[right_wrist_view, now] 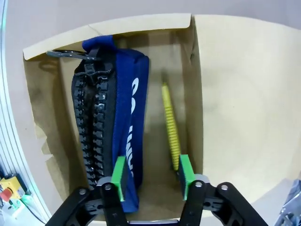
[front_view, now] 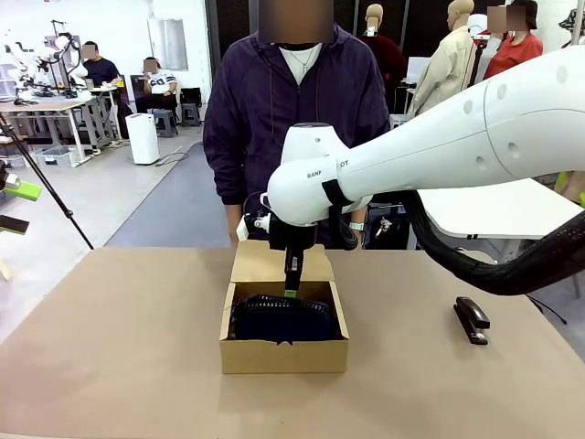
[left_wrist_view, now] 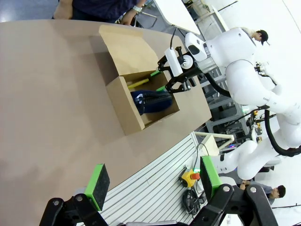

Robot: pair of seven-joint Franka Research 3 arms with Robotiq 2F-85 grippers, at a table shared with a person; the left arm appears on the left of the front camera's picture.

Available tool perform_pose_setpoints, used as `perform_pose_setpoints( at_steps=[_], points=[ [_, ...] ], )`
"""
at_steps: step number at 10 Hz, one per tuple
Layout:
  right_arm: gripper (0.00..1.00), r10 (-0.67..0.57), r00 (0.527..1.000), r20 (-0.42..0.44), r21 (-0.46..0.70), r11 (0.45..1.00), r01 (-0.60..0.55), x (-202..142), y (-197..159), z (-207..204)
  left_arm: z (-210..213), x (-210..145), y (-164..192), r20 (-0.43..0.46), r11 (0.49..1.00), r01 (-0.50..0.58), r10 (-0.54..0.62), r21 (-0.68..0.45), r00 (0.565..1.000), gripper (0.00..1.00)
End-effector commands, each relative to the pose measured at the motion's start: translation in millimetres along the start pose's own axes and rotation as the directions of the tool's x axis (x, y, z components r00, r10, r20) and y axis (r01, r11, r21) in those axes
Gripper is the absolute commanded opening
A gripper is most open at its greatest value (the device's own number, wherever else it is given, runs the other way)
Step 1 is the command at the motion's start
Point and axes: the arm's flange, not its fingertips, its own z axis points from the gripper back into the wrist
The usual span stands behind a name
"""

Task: Pack the items into the box.
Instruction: Pick up the item indicated by the person and place it inside the Mailer Box.

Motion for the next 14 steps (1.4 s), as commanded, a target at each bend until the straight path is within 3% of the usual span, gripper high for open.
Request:
perform_pose_setpoints(
  at_steps=[1, 3, 5, 7, 8, 9, 10, 11, 12, 13, 14],
  points=[
    [1.0, -0.042, 0.999, -0.016, -0.023, 0.999, 0.042, -5, 0, 8, 2, -1, -2, -0.005, 1.0, -0.012, 0.012, 0.002, 1.0, 1.0],
    [1.0, -0.095, 0.995, 0.013, -0.017, 0.995, 0.095, -19, -4, 27, 2, -1, -2, -0.005, 1.0, -0.012, 0.012, 0.002, 1.0, 1.0],
    [1.0, -0.134, 0.991, 0.011, 0.07, 0.989, 0.133, -52, -7, 64, 2, -1, -2, -0.005, 1.0, -0.012, 0.012, 0.002, 1.0, 1.0],
    [1.0, -0.227, 0.974, 0.014, 0.237, 0.947, 0.217, -111, 5, 121, 2, -1, -2, -0.005, 1.0, -0.012, 0.012, 0.002, 1.0, 1.0],
    [1.0, -0.365, 0.928, 0.082, 0.304, 0.895, 0.325, -150, 21, 153, 2, -1, -2, -0.005, 1.0, -0.012, 0.012, 0.002, 1.0, 1.0],
    [1.0, -0.52, 0.842, 0.143, 0.361, 0.819, 0.445, -187, 41, 179, 2, -1, -2, -0.005, 1.0, -0.012, 0.012, 0.002, 1.0, 1.0],
    [1.0, -0.671, 0.7, 0.247, 0.414, 0.726, 0.55, -231, 64, 200, 2, -1, -2, -0.005, 1.0, -0.012, 0.012, 0.002, 1.0, 1.0],
    [1.0, -0.793, 0.512, 0.329, 0.481, 0.608, 0.632, -277, 85, 212, 2, -1, -2, -0.005, 1.0, -0.012, 0.012, 0.002, 1.0, 1.0],
    [1.0, -0.878, 0.33, 0.348, 0.55, 0.476, 0.686, -319, 105, 214, 2, -1, -2, -0.005, 1.0, -0.012, 0.012, 0.002, 1.0, 1.0],
    [1.0, -0.917, 0.184, 0.353, 0.601, 0.373, 0.707, -359, 126, 210, 2, -1, -2, -0.005, 1.0, -0.012, 0.012, 0.002, 1.0, 1.0],
    [1.0, -0.931, 0.093, 0.354, 0.642, 0.314, 0.699, -391, 141, 204, 2, -1, -2, -0.005, 1.0, -0.012, 0.012, 0.002, 1.0, 1.0]
  ],
)
